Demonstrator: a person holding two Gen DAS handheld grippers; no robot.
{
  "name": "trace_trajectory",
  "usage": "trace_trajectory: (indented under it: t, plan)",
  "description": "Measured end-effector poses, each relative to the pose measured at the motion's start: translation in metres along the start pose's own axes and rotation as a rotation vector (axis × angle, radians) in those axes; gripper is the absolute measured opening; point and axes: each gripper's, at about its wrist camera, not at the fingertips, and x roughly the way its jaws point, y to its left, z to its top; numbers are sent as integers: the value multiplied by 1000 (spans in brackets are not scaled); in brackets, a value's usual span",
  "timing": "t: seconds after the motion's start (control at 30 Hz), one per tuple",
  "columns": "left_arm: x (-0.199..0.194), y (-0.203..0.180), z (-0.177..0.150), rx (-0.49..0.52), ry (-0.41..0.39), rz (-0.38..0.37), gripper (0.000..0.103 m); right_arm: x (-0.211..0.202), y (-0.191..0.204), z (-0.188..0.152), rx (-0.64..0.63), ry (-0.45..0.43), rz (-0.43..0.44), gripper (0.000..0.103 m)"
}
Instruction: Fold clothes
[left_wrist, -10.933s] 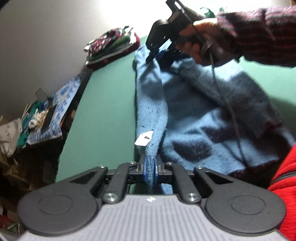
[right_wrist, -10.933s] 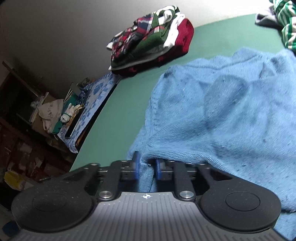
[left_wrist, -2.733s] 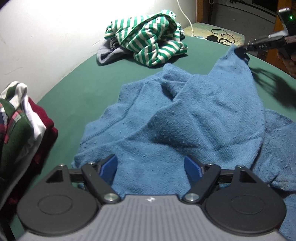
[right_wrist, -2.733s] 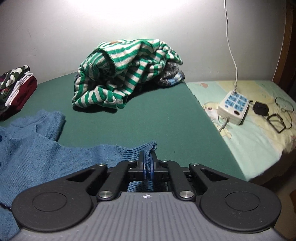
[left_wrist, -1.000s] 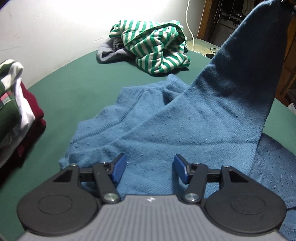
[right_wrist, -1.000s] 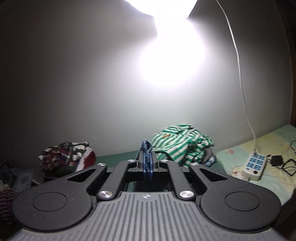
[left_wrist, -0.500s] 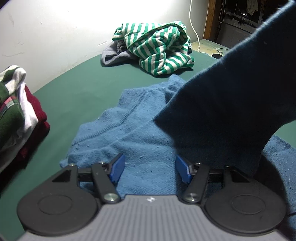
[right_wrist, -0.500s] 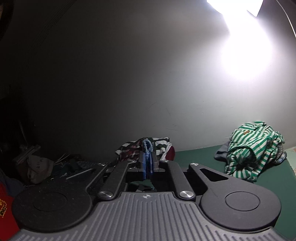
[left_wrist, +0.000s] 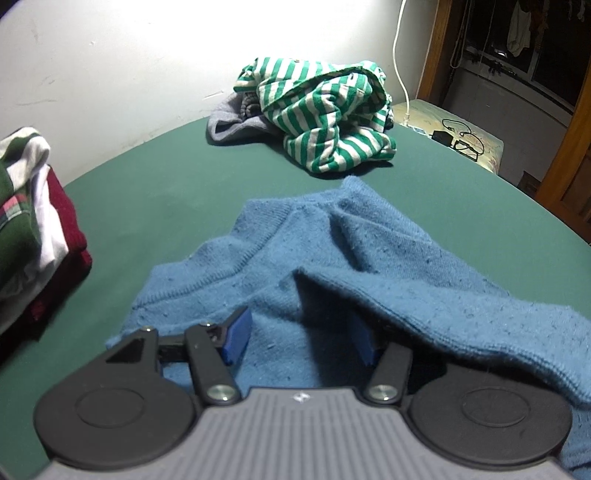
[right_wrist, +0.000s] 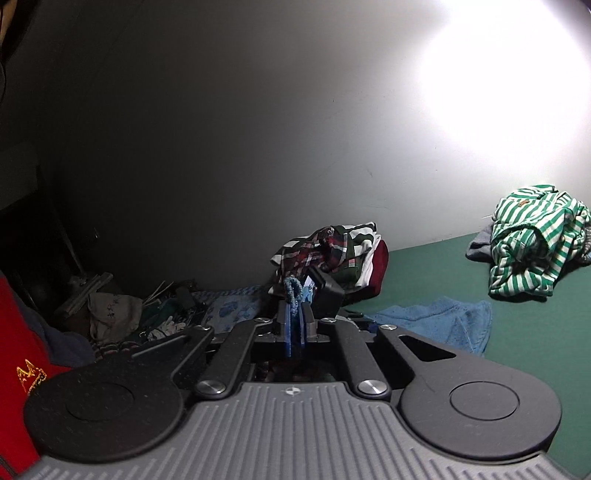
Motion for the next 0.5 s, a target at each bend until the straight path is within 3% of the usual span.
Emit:
trace_trajectory:
  t: [0.33, 0.5]
  plan:
    - [-9, 2, -1, -2, -14, 17, 59, -1, 17, -24, -9, 100, 47, 4]
    - [-17, 7, -5, -11, -15, 35, 60, -2, 17, -32, -36, 196, 78, 5]
